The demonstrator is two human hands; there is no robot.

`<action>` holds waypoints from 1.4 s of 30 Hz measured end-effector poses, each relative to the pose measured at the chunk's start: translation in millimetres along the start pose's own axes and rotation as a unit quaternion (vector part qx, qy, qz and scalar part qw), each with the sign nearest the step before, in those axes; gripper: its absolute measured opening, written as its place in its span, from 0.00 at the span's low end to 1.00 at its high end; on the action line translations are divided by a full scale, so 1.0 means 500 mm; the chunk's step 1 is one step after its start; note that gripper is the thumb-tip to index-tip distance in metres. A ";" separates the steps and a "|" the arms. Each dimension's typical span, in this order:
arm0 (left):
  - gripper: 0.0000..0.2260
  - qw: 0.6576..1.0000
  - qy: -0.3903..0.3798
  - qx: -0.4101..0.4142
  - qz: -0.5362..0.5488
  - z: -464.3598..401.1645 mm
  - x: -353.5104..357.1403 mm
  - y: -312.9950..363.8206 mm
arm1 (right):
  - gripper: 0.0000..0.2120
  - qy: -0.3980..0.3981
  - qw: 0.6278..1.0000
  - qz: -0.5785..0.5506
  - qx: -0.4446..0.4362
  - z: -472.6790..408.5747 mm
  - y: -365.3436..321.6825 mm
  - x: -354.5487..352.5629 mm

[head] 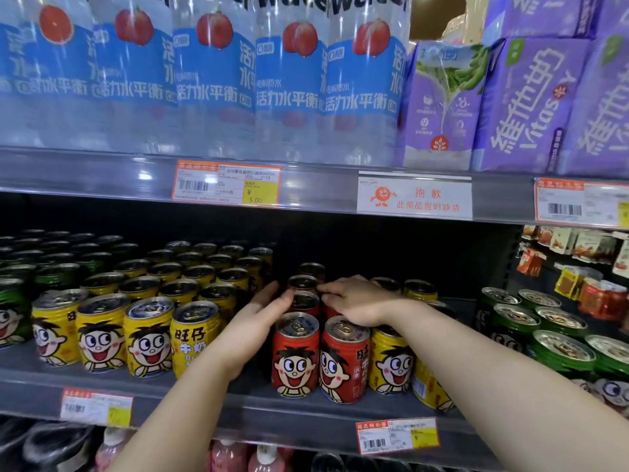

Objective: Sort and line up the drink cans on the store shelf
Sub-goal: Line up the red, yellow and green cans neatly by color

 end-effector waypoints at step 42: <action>0.48 0.977 0.025 0.118 -0.176 0.065 0.019 -0.001 | 0.17 0.133 0.959 0.116 -0.223 -0.145 0.076 -0.066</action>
Point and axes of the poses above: each hand's wrist, its own z-axis away from the middle knuckle, its own x-axis out of the palm, y = z × x, the point moved 7 cm from there along -z, towards the middle knuckle, and after that the axes turned 8 degrees about y, right-handed, at the moved point
